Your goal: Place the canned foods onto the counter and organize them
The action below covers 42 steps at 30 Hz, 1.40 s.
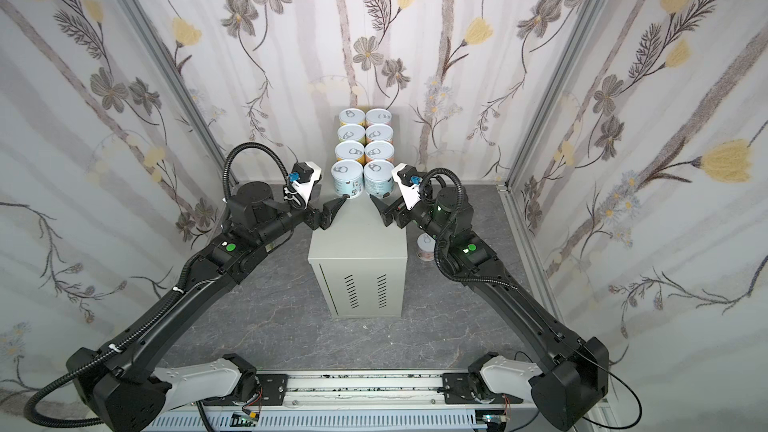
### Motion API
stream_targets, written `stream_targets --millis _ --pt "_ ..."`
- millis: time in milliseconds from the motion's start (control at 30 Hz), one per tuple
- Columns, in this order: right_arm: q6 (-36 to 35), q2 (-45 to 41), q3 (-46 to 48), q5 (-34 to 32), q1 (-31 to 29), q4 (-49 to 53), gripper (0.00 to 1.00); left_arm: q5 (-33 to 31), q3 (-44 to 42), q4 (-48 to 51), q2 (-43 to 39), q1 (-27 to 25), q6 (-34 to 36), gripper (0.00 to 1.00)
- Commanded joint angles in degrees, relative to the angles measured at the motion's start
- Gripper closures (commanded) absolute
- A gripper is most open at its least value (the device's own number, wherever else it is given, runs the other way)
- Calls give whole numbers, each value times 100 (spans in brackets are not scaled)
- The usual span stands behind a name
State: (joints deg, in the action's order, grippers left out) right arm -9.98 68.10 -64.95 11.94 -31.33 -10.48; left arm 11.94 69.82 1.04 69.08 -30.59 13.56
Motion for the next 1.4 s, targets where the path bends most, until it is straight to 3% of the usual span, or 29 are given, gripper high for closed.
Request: stream_targets --millis 0,200,433,567,700,1033,1367 --pt "-18 -367 144 -404 50 -41 0 -55 -114 -307 -157 84 7 11" --pt "16 -862 391 -1115 407 288 0 94 -314 -614 -385 399 -22 5" --pt "468 -1068 820 -1627 1306 706 0 35 -338 -479 -638 858 188 1" --pt "1187 -934 1043 -1384 1953 998 0 -41 -386 -412 -761 1090 234 0" --pt "1961 -517 1178 -619 2526 1344 0 -100 -501 -438 -856 1266 243 0" --pt "2685 770 1513 325 2588 1402 0 -93 -915 -753 -837 1728 31 0" --pt "2796 888 1496 362 2570 973 0 -1298 -112 -1892 261 1943 -600 0"
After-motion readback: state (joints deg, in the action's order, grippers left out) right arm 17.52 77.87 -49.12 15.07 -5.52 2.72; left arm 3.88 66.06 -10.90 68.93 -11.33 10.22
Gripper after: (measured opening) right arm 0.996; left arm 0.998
